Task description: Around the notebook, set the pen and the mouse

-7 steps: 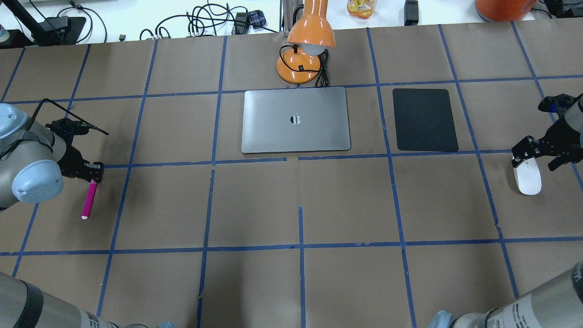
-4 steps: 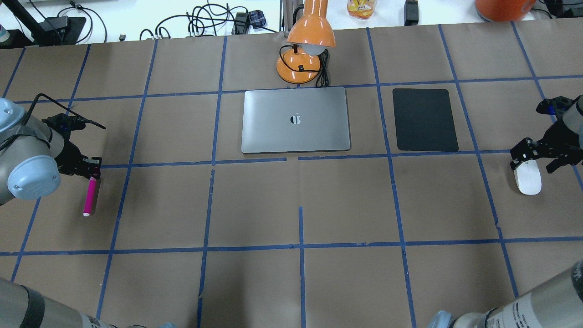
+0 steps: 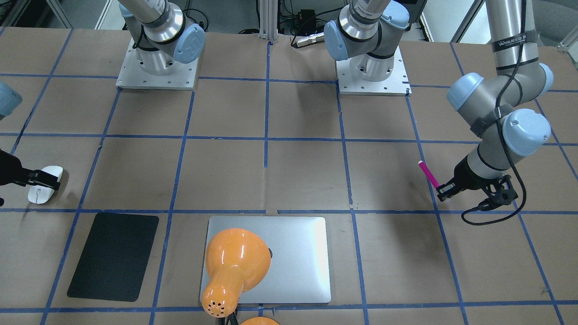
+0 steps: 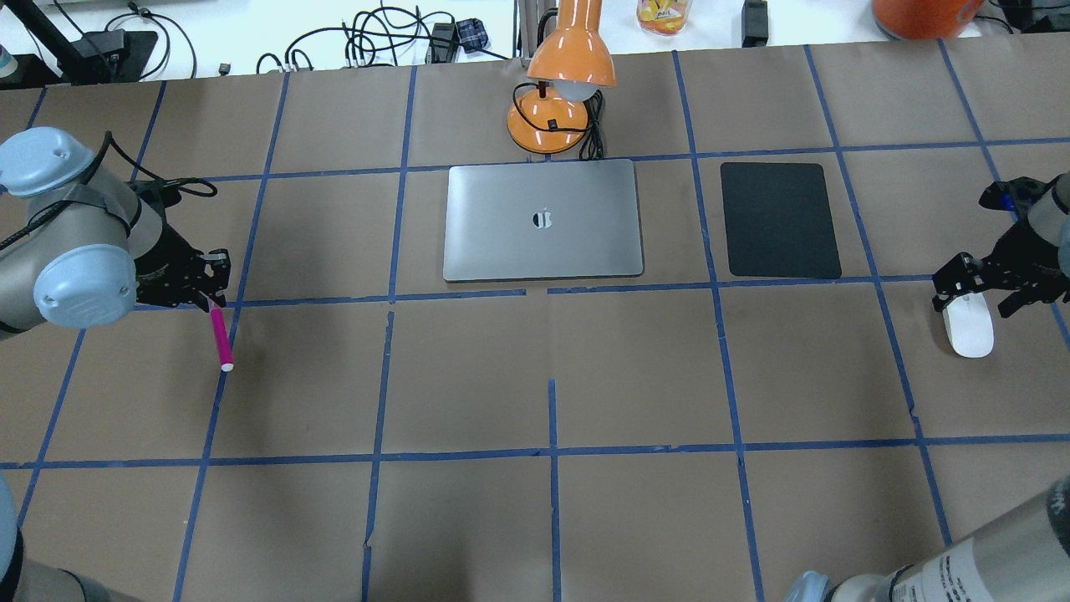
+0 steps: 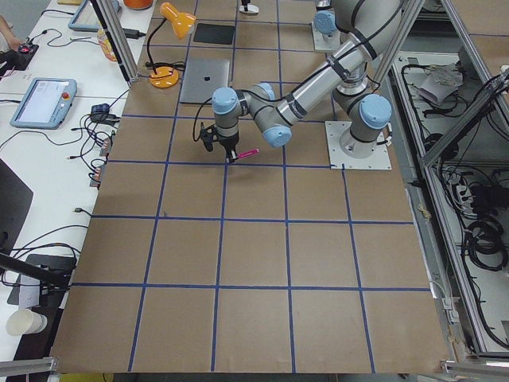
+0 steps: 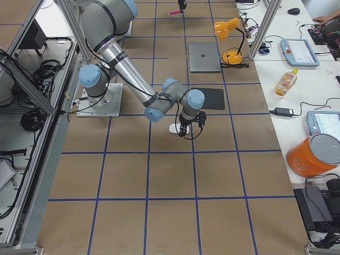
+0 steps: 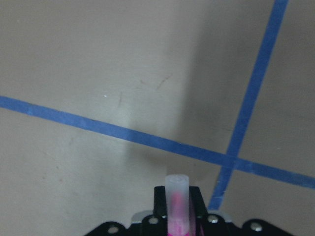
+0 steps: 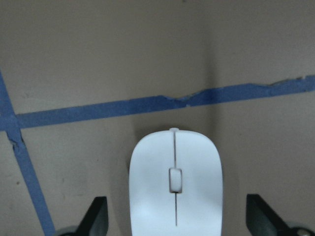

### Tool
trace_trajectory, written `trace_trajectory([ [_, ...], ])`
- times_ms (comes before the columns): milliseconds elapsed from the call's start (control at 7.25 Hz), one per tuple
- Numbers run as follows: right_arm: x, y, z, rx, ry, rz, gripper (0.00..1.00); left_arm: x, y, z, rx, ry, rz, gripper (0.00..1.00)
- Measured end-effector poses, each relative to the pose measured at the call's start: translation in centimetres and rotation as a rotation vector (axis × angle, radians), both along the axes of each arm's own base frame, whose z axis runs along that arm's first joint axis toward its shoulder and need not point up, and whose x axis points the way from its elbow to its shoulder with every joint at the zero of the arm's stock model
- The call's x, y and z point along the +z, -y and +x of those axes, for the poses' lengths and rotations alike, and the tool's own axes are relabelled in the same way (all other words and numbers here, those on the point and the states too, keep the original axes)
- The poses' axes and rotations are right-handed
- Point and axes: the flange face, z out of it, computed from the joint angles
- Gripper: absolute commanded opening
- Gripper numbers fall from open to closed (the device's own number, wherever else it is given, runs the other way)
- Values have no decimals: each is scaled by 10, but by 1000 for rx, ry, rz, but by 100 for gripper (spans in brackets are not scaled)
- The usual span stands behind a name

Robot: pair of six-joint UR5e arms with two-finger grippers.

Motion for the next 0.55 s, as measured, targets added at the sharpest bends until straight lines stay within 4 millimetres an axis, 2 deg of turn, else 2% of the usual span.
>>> trace_trajectory([
  [138,-1,1,0,4,2,3,100,8,-1,-41,110,-1,13,0],
  [276,-3,1,1,6,3,5,100,12,-2,-91,216,3,21,0],
  [552,-5,1,1,5,4,6,97,6,-14,-201,428,22,28,0],
])
